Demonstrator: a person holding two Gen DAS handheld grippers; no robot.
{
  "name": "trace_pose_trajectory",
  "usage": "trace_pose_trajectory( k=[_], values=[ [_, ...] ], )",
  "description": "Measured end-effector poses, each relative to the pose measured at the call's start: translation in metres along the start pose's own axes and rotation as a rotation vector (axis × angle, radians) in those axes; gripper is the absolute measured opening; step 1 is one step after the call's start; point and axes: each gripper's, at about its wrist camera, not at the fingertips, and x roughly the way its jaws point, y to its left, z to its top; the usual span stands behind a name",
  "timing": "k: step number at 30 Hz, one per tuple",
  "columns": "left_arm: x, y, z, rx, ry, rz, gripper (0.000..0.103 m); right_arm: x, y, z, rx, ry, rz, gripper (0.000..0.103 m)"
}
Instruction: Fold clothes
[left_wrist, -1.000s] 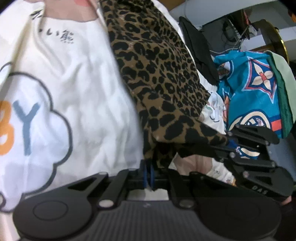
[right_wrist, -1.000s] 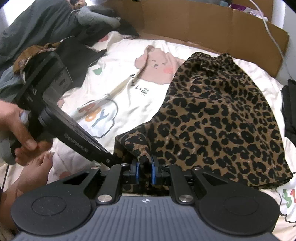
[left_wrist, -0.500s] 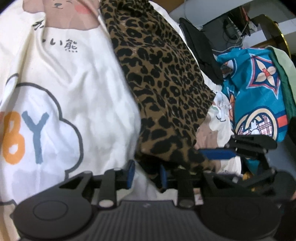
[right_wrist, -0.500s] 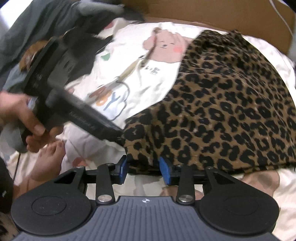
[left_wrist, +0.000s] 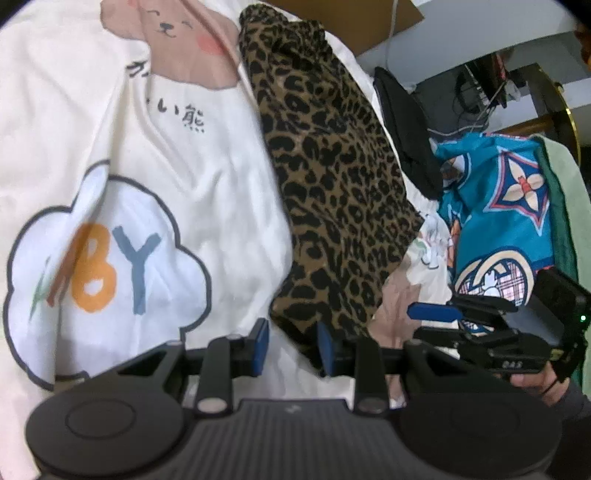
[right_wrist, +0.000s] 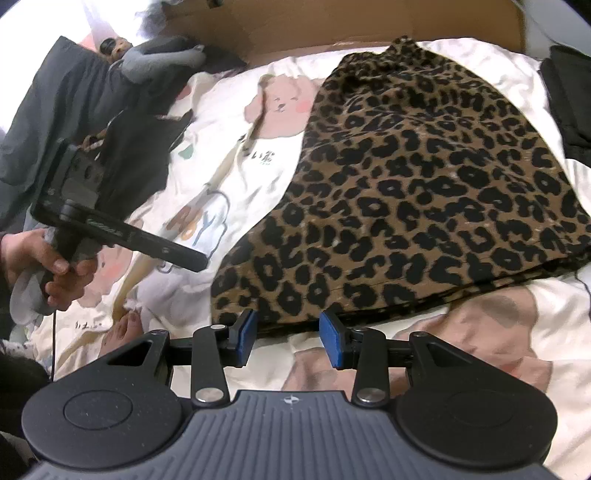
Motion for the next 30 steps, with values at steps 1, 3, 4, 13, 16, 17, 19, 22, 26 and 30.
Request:
trace_pose_trajectory(
  k=[1,3,4,13,16,17,19,22,26,30],
  values=[
    [0.0,0.0,0.001,-0.007,0.002,-0.01,0.03,-0.001,-0.004,0.001,0.007,-0.007,-0.005,0.045],
    [0.003,-0.003,0.002,-0.02,0.009,-0.03,0.03,-0.004,-0.018,0.005,0.042,-0.033,-0.031,0.045],
    [0.005,-0.005,0.003,-0.024,0.018,-0.038,0.03,-0.006,-0.028,0.007,0.075,-0.046,-0.05,0.045],
    [0.032,-0.017,0.002,0.004,0.094,-0.055,0.03,-0.039,-0.13,0.023,0.308,-0.195,-0.272,0.045],
    [0.043,-0.015,0.003,0.008,0.123,-0.009,0.03,-0.044,-0.159,0.027,0.346,-0.215,-0.341,0.045],
    [0.046,-0.015,0.002,0.009,0.132,0.008,0.029,-0.043,-0.168,0.028,0.355,-0.215,-0.362,0.045],
    [0.052,-0.013,0.001,0.011,0.147,0.032,0.026,-0.042,-0.182,0.029,0.377,-0.208,-0.4,0.046],
    [0.057,-0.011,0.0,0.003,0.154,0.037,0.024,-0.037,-0.202,0.025,0.44,-0.189,-0.432,0.05],
    [0.058,-0.012,0.0,0.001,0.154,0.035,0.024,-0.031,-0.215,0.021,0.481,-0.19,-0.404,0.049],
    [0.058,-0.012,-0.001,-0.001,0.157,0.034,0.024,-0.031,-0.212,0.023,0.43,-0.204,-0.394,0.012]
  ],
)
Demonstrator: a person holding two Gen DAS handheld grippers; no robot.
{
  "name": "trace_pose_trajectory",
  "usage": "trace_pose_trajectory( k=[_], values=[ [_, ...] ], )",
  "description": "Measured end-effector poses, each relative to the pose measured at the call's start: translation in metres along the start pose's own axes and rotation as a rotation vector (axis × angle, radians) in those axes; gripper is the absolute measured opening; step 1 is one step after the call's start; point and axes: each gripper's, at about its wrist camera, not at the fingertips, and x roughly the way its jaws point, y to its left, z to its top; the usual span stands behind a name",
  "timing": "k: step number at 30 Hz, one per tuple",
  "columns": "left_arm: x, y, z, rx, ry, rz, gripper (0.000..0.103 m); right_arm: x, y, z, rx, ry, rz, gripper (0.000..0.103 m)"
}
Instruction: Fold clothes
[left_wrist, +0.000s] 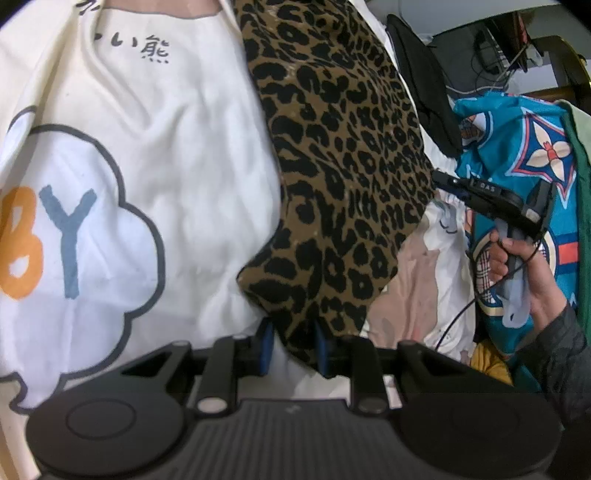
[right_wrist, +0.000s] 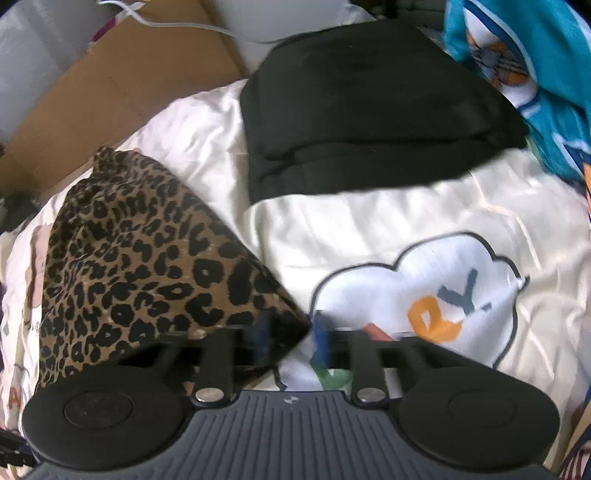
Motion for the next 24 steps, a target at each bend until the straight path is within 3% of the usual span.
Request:
trace_pose_trajectory(
  k=[2,14,15,17,18,24],
  values=[
    [0.0,0.0,0.0,-0.002,0.0,-0.001,0.024,0.0,0.001,0.002,-0.016,-0.005,-0.003,0.003],
    [-0.012,0.006,0.0,-0.032,-0.006,-0.008,0.025,0.006,-0.001,0.001,-0.026,-0.002,-0.047,0.002],
    [-0.015,0.006,0.0,-0.036,-0.014,-0.007,0.027,0.007,-0.001,0.001,-0.026,-0.003,-0.048,0.002],
    [-0.02,0.009,0.002,-0.052,-0.035,-0.022,0.048,0.008,-0.001,0.001,-0.026,-0.003,-0.048,0.002],
    [-0.022,0.01,0.002,-0.062,-0.046,-0.03,0.053,0.008,-0.001,0.001,-0.023,-0.002,-0.048,0.002],
    [-0.012,0.016,0.001,-0.107,-0.063,-0.046,0.055,0.01,-0.004,0.002,-0.017,-0.004,-0.07,0.001]
  ],
)
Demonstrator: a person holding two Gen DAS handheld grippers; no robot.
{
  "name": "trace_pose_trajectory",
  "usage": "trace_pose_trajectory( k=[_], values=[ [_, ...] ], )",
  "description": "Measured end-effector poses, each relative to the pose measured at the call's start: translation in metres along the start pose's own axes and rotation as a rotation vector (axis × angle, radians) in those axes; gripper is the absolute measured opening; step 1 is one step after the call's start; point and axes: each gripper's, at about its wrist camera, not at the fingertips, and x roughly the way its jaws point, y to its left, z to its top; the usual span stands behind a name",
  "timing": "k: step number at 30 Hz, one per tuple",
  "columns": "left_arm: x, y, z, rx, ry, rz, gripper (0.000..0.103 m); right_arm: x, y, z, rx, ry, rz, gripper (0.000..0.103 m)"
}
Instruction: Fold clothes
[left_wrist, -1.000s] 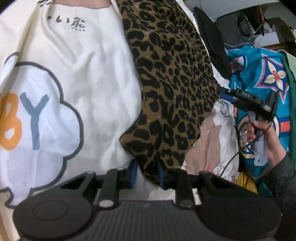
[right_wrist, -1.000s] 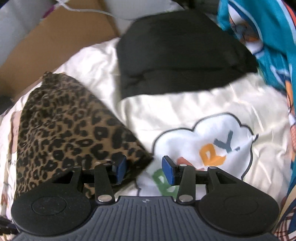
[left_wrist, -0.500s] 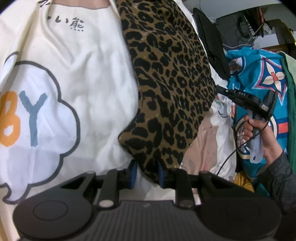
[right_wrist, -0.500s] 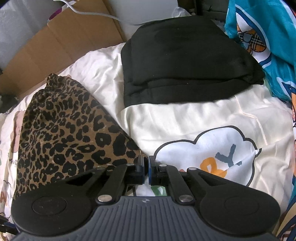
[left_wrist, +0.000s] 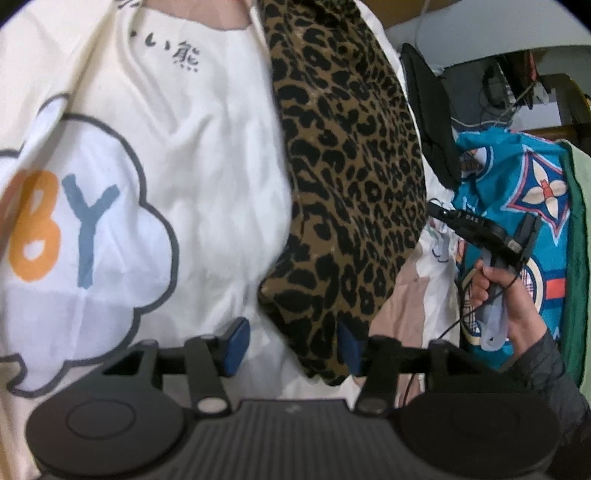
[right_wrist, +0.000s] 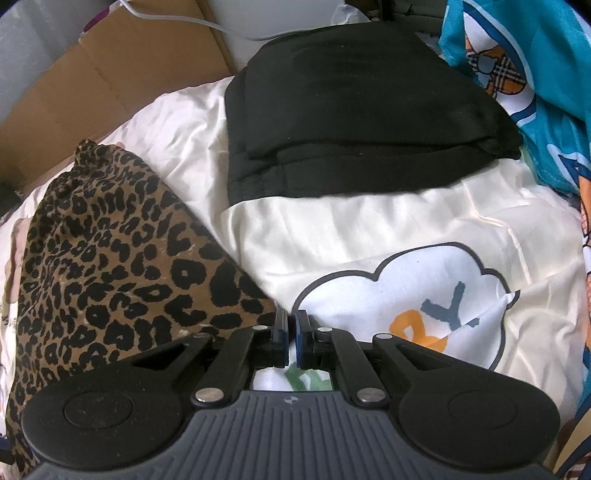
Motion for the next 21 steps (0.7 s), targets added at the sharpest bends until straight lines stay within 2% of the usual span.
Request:
trace_pose_trajectory(
  k=[3,6,12,16,21],
  values=[
    [0.003,0.005,0.0,-0.024,-0.02,-0.016,0.055,0.002,-0.006,0.0,0.014,0.005,-0.032,0.001],
    [-0.003,0.006,0.003,-0.01,-0.052,-0.02,0.056,0.0,-0.015,-0.001,0.056,0.005,-0.012,0.001],
    [-0.013,0.001,0.008,0.046,-0.097,-0.009,0.058,-0.011,-0.014,-0.001,0.066,-0.026,0.03,0.0],
    [-0.012,-0.004,0.011,0.131,-0.134,-0.015,0.058,-0.014,-0.009,0.001,0.054,-0.032,0.041,0.001],
    [0.001,-0.007,0.014,0.175,-0.108,-0.04,0.054,-0.015,-0.005,0.0,0.046,-0.03,0.044,0.001]
  ],
)
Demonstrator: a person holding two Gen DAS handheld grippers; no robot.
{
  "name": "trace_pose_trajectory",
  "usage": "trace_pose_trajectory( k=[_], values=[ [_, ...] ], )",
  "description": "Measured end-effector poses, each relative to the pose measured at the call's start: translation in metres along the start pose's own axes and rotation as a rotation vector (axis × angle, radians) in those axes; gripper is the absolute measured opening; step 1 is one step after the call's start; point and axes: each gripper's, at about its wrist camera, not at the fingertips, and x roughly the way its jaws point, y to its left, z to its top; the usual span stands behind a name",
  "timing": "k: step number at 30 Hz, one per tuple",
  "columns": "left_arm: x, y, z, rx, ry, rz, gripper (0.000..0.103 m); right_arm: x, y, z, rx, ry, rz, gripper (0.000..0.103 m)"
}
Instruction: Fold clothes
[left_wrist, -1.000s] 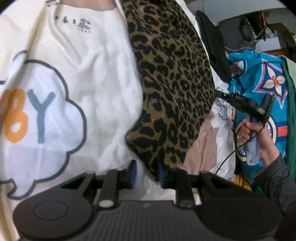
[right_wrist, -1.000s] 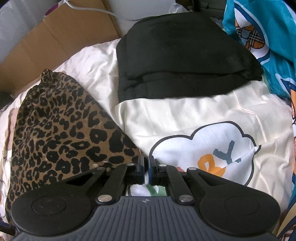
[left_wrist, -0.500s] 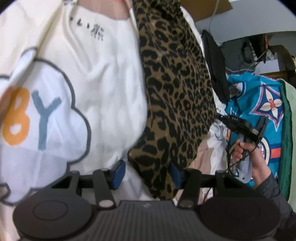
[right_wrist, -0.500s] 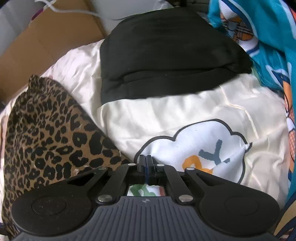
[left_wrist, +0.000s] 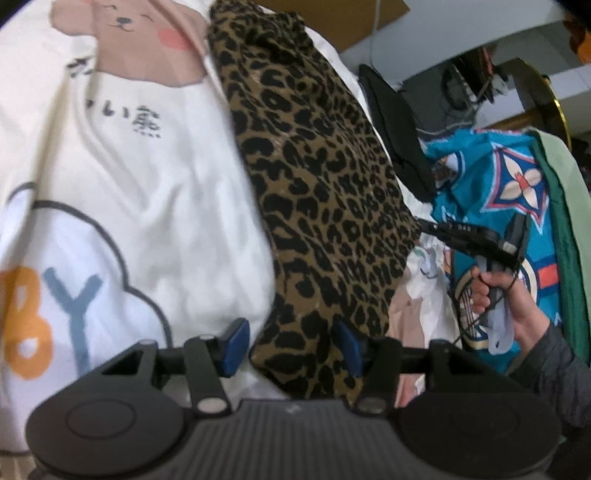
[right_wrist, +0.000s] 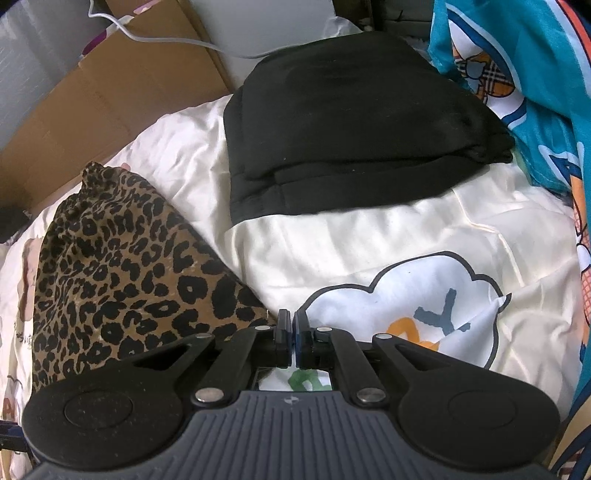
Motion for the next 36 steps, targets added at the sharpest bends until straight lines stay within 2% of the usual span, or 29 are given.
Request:
trace_pose_trajectory(
  k=[4,6,9,12,18,21,25,30,33,36],
  values=[
    [0.005,0.004,-0.006,-0.024,0.043,-0.047,0.042,-0.001,0.0,0.001,0.005,-0.008,0.004,0.002],
    [0.003,0.011,-0.01,-0.082,0.052,-0.1,0.042,-0.001,0.0,0.002,0.007,-0.011,0.008,0.002],
    [-0.005,0.024,-0.016,-0.183,0.027,-0.198,0.042,-0.001,0.001,0.003,0.004,-0.012,0.013,0.002],
    [-0.01,0.032,-0.021,-0.251,-0.006,-0.261,0.042,-0.001,0.001,0.003,0.007,-0.011,0.016,0.002],
    [0.0,0.023,-0.018,-0.219,-0.006,-0.267,0.051,0.0,0.002,0.002,0.01,-0.011,0.019,0.002],
    [0.007,0.02,-0.013,-0.178,-0.006,-0.216,0.059,-0.001,0.002,0.002,0.011,-0.012,0.02,0.002],
    [0.02,0.021,-0.014,-0.186,0.002,-0.207,0.059,0.0,0.0,0.001,0.011,-0.005,0.017,0.002],
    [0.024,0.019,-0.023,-0.227,0.045,-0.276,0.058,0.001,0.001,0.002,0.005,-0.002,0.015,0.002],
    [0.023,0.022,-0.029,-0.258,0.072,-0.307,0.054,0.001,0.001,0.004,0.014,-0.008,0.016,0.002],
    [0.017,0.029,-0.034,-0.286,0.067,-0.32,0.052,0.0,0.001,0.006,0.018,-0.013,0.019,0.002]
  ],
)
